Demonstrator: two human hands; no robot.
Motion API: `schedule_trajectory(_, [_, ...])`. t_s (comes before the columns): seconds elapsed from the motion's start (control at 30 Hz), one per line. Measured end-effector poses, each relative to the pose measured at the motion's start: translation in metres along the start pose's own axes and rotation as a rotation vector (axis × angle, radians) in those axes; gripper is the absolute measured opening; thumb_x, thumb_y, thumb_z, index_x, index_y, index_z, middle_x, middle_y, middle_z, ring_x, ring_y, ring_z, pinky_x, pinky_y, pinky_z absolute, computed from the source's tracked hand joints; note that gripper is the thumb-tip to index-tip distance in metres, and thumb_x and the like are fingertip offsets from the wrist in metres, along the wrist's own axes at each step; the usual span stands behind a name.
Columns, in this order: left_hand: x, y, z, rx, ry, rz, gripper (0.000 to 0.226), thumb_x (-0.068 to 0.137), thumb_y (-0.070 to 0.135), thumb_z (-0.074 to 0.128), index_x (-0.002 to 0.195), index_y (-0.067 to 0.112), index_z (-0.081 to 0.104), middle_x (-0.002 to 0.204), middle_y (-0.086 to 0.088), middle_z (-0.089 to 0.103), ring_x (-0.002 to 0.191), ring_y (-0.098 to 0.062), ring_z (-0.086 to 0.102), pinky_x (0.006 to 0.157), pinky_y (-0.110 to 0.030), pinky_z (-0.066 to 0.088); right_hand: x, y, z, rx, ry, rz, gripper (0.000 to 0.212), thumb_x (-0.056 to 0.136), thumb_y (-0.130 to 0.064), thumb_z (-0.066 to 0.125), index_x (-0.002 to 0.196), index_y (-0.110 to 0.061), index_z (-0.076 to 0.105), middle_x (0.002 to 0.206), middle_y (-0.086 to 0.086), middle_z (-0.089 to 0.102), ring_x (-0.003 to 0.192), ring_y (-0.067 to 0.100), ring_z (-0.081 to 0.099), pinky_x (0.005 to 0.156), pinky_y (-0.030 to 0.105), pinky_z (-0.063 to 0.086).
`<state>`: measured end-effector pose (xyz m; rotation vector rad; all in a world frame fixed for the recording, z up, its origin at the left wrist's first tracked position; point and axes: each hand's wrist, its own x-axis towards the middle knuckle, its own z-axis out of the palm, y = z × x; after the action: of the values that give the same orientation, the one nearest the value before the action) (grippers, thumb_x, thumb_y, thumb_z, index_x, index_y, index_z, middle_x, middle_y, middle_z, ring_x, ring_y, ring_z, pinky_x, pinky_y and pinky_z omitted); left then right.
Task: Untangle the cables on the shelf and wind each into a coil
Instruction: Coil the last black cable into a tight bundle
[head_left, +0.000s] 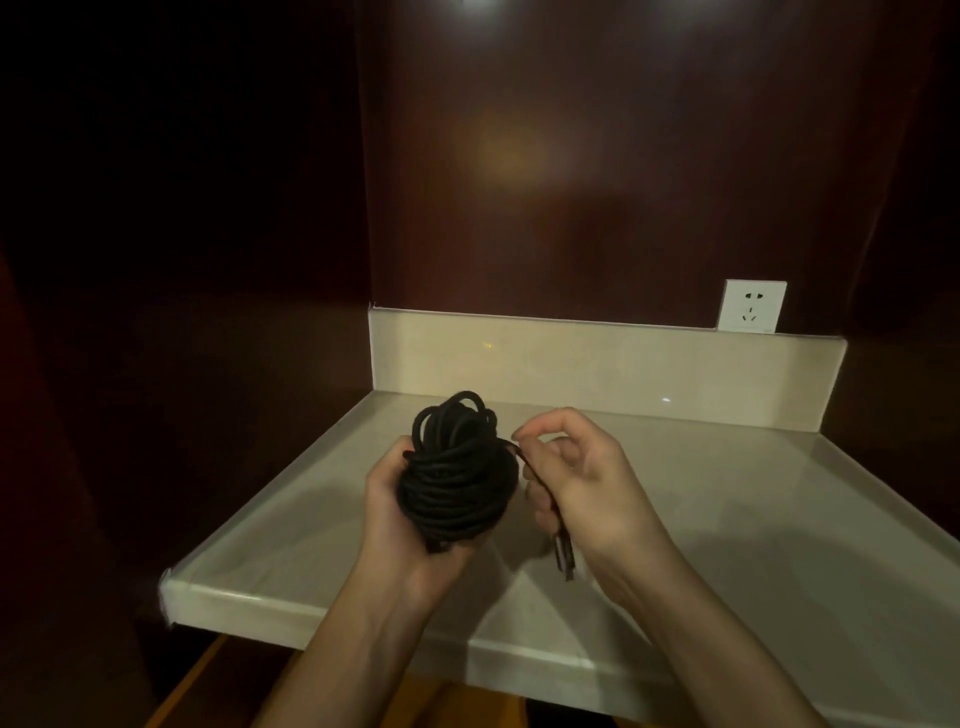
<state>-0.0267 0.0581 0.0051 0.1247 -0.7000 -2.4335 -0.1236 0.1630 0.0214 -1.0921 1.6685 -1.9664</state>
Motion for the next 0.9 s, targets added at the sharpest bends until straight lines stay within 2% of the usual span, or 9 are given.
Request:
schedule_trajectory(0.17, [-0.001,-0.004,0.0,-0.063,-0.025,-0.01,0.044,0.097,0.035,0.039,0.099,0.008,0.073,0.09,-0.016,0.068,0.077,-0.029,0.068,0.072,-0.036,0.059,-0.012,-0.014,-0.006,0.183,-0.203,0.03,0.009,0.099,-0.002,0.05,0.096,-0.003,0.059,0.062,0.009,0.05,0.049,0.019,0.053,0.049,0.029,0.051])
schedule_trajectory(0.3, [-0.004,-0.008,0.009,-0.06,0.005,0.081,0.066,0.099,0.039,0.028,0.069,0.008,0.078,0.075,-0.014,0.068,0.063,-0.025,0.065,0.061,-0.03,0.047,-0.023,-0.015,0.006,0.172,-0.197,-0.088,0.012,0.098,-0.017,0.055,0.098,-0.006,0.059,0.059,0.007,0.056,0.055,0.022,0.06,0.06,0.031,0.052])
schedule_trajectory(0.4, [-0.008,-0.014,0.016,0.012,0.022,0.134,0.066,0.1,0.038,0.025,0.067,0.014,0.077,0.069,-0.008,0.064,0.055,-0.02,0.06,0.04,-0.02,0.038,-0.029,-0.004,0.02,0.153,-0.119,-0.113,0.038,0.081,-0.039,0.076,0.102,-0.014,0.057,0.072,-0.002,0.065,0.067,0.014,0.064,0.062,0.033,0.055])
schedule_trajectory(0.47, [-0.007,-0.018,0.015,0.131,0.08,0.217,0.061,0.102,0.037,0.027,0.074,0.017,0.077,0.071,-0.008,0.065,0.062,-0.022,0.059,0.041,-0.021,0.037,-0.029,0.0,0.023,0.09,-0.051,-0.155,0.036,0.077,-0.049,0.079,0.096,-0.027,0.058,0.073,-0.004,0.066,0.07,0.012,0.066,0.06,0.029,0.055])
schedule_trajectory(0.57, [-0.005,-0.02,0.013,0.334,0.15,0.416,0.037,0.104,0.029,0.036,0.114,0.014,0.069,0.092,-0.011,0.072,0.084,-0.028,0.067,0.054,-0.027,0.052,-0.025,-0.004,0.019,0.033,-0.006,-0.199,0.032,0.076,-0.057,0.077,0.088,-0.032,0.06,0.072,0.005,0.064,0.066,0.012,0.064,0.057,0.03,0.054])
schedule_trajectory(0.67, [-0.011,-0.02,0.019,0.564,0.176,0.598,0.03,0.107,0.031,0.037,0.128,0.03,0.06,0.101,0.001,0.075,0.089,-0.015,0.073,0.062,-0.025,0.054,-0.024,-0.01,0.017,0.031,0.033,-0.192,0.032,0.073,-0.054,0.078,0.087,-0.032,0.06,0.072,0.009,0.063,0.066,0.016,0.063,0.055,0.031,0.054])
schedule_trajectory(0.77, [-0.021,-0.025,0.022,0.678,0.036,0.614,0.054,0.093,0.068,0.045,0.135,0.036,0.054,0.117,0.003,0.072,0.106,-0.017,0.07,0.08,-0.034,0.057,-0.028,-0.012,0.021,-0.094,0.138,-0.253,0.038,0.072,-0.057,0.073,0.087,-0.027,0.056,0.065,-0.005,0.062,0.06,0.015,0.063,0.054,0.033,0.055])
schedule_trajectory(0.83, [-0.025,-0.026,0.022,0.731,-0.016,0.589,0.07,0.075,0.063,0.065,0.139,0.04,0.048,0.124,0.004,0.069,0.112,-0.019,0.068,0.084,-0.036,0.058,-0.03,-0.015,0.023,-0.122,0.17,-0.298,0.037,0.072,-0.054,0.065,0.089,-0.024,0.053,0.068,-0.01,0.066,0.056,0.004,0.062,0.051,0.018,0.048])
schedule_trajectory(0.9, [-0.025,-0.024,0.018,0.748,-0.03,0.582,0.078,0.067,0.053,0.077,0.138,0.041,0.047,0.122,0.002,0.069,0.109,-0.021,0.07,0.079,-0.035,0.058,-0.032,-0.018,0.023,-0.056,0.102,-0.294,0.031,0.084,-0.05,0.061,0.094,-0.022,0.055,0.075,-0.011,0.069,0.062,0.001,0.064,0.055,0.014,0.049])
